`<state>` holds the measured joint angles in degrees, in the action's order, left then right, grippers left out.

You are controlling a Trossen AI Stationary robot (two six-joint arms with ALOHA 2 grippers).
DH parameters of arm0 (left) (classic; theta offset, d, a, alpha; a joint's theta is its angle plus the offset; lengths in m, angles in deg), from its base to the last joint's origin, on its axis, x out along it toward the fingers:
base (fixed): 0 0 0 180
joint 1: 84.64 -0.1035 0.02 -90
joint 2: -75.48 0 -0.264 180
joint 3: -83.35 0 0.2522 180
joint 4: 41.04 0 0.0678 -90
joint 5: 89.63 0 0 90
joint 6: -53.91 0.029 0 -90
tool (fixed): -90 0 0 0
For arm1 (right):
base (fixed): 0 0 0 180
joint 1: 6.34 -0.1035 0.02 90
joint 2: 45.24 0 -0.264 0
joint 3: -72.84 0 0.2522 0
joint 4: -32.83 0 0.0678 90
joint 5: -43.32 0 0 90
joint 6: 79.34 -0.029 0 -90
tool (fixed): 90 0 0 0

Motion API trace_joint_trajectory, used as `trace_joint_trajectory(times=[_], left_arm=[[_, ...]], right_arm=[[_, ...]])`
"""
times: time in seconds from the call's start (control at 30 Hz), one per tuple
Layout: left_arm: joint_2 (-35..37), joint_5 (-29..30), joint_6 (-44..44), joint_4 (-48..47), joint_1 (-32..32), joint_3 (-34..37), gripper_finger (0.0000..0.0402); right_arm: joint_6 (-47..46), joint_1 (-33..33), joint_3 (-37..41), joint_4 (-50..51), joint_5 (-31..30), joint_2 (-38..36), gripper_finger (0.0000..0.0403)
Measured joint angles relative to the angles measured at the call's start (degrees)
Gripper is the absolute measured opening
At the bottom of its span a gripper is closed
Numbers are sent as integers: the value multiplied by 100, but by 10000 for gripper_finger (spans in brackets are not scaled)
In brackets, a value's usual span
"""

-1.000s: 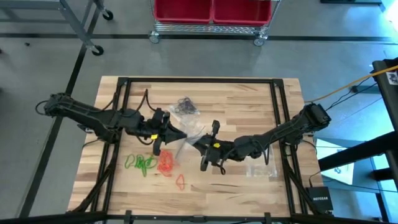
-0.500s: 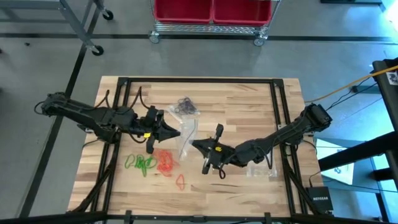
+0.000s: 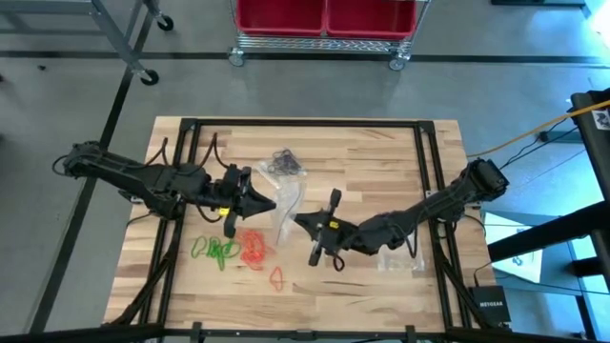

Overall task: Sort rubber bands
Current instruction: Open the transparent zip bag

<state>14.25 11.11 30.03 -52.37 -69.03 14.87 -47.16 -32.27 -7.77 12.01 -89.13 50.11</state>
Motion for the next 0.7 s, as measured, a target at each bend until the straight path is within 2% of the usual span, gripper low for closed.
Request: trace_joint_trajectory(times=[0.13,0.37,0.53,0.7], left_arm=[[46,-227,828,-158,-76,-2,52],[515,-294,2896,-1011,-74,0,116],[568,-266,3498,-958,-67,0,134],[327,-258,3558,-915,-34,0,144]], right_arm=[[-88,63,0,55,-2,0,0],[-477,56,0,112,-47,0,0],[-775,139,0,152,-47,0,0],[-1005,259,0,207,9,0,0]])
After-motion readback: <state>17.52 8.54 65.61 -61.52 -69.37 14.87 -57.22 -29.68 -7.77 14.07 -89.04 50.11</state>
